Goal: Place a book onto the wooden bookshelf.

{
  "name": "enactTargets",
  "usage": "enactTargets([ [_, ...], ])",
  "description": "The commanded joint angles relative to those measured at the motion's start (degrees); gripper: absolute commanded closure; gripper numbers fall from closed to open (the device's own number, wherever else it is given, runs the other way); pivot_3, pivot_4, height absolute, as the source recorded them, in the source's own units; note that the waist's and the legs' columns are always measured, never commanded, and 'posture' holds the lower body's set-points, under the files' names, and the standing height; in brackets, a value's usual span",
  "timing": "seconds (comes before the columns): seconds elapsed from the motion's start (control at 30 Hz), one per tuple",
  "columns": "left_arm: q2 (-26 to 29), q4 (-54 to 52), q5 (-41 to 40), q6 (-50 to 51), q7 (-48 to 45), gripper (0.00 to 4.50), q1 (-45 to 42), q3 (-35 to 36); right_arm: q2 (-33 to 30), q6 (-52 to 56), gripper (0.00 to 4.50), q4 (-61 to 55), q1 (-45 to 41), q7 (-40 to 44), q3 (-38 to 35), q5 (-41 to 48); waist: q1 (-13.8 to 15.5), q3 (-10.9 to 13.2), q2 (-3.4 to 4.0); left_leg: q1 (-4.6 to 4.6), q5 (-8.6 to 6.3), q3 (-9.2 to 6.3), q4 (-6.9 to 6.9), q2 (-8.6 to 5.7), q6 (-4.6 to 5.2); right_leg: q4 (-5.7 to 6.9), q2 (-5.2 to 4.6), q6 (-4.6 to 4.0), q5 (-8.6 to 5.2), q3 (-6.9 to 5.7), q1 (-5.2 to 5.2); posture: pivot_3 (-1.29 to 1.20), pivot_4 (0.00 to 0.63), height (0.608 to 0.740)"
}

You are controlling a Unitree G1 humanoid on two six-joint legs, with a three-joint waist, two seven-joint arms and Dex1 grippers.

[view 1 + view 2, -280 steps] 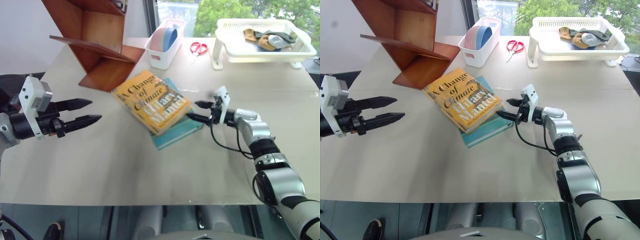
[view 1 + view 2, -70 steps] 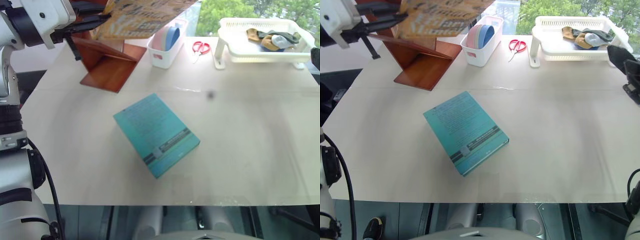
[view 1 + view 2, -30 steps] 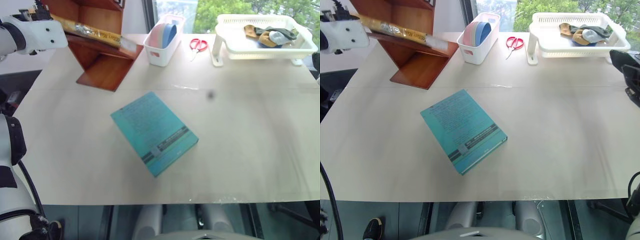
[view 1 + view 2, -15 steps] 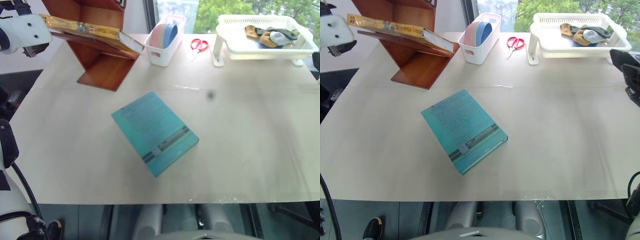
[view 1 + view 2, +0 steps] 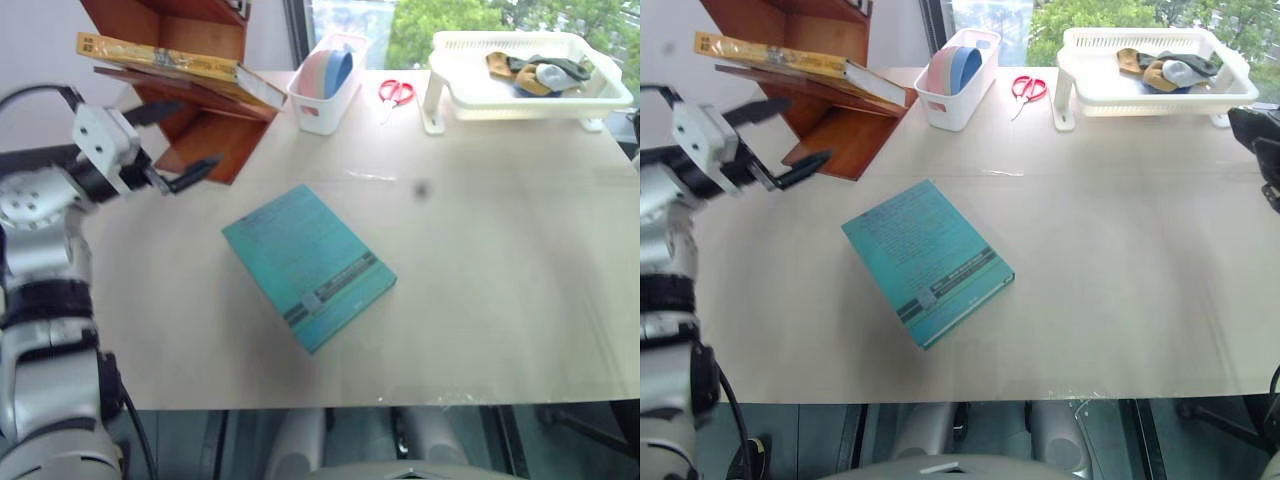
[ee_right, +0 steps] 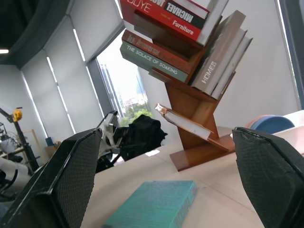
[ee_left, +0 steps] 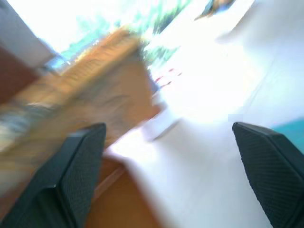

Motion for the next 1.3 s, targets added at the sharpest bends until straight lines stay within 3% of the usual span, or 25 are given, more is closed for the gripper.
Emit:
enactTargets([
  [0.03,-6.01,-11.37,-1.62,6.35,8.71,0.04,1.70,-1.36,-1.32,0.88,0.00,-1.87,-1.00,0.45,-2.06,1.98,0.39,0.00,-0.01,0.08,-0.01,0.09,0.18,-0.03,0.01,0.18,0.01,0.00,0.00,-0.01,0.09,0.00,0.150,0.740],
  [0.23,-14.91,-3.19,6.68,4.37,17.41,0.04,-4.51,-5.45,-0.90,1.61,0.00,-3.11,-1.21,0.05,-1.66,2.83,0.64,0.03,-0.06,0.84,-0.01,0.06,0.47,-0.09,0.01,0.33,0.13,0.11,0.04,-0.08,0.96,0.00,0.150,0.740],
  [0.4,-18.91,6.91,10.11,2.32,21.34,0.04,-12.24,-6.06,-0.38,2.47,0.00,-6.23,0.86,-0.16,-2.00,3.87,0.43,0.04,-0.08,1.18,-0.07,0.04,0.42,-0.10,0.10,0.08,0.13,0.13,0.04,-0.12,1.44,0.00,0.150,0.740],
  [0.67,-20.61,21.37,11.67,0.79,20.61,0.04,-21.63,-6.04,-0.10,2.55,0.00,-8.27,2.34,-0.84,-2.13,4.63,0.22,0.04,-0.08,1.08,-0.13,0.02,0.22,-0.11,0.19,-0.52,0.10,0.20,0.08,-0.17,1.53,0.00,0.150,0.740],
  [0.9,-18.84,30.09,13.36,-1.72,26.96,0.04,-27.51,-3.51,0.15,2.30,0.00,-8.18,2.45,-1.23,-2.15,4.66,0.25,0.07,-0.12,1.03,-0.15,0.00,0.17,-0.14,0.23,-0.62,0.04,0.21,0.09,-0.20,1.52,0.00,0.150,0.740],
  [1.1,-18.84,31.29,14.31,-2.17,33.24,0.04,-27.14,-1.84,0.17,2.10,0.00,-7.40,2.56,-1.30,-2.23,4.40,0.34,0.07,-0.13,1.04,-0.15,-0.01,0.14,-0.15,0.22,-0.62,0.02,0.21,0.09,-0.22,1.52,0.00,0.150,0.740],
  [1.3,-19.49,28.11,13.50,-0.46,31.92,0.04,-24.40,-2.11,-0.04,1.86,0.00,-6.92,2.33,-1.19,-2.09,4.05,0.38,0.07,-0.13,1.03,-0.15,-0.01,0.13,-0.16,0.22,-0.63,0.00,0.21,0.09,-0.22,1.52,0.00,0.150,0.740],
])
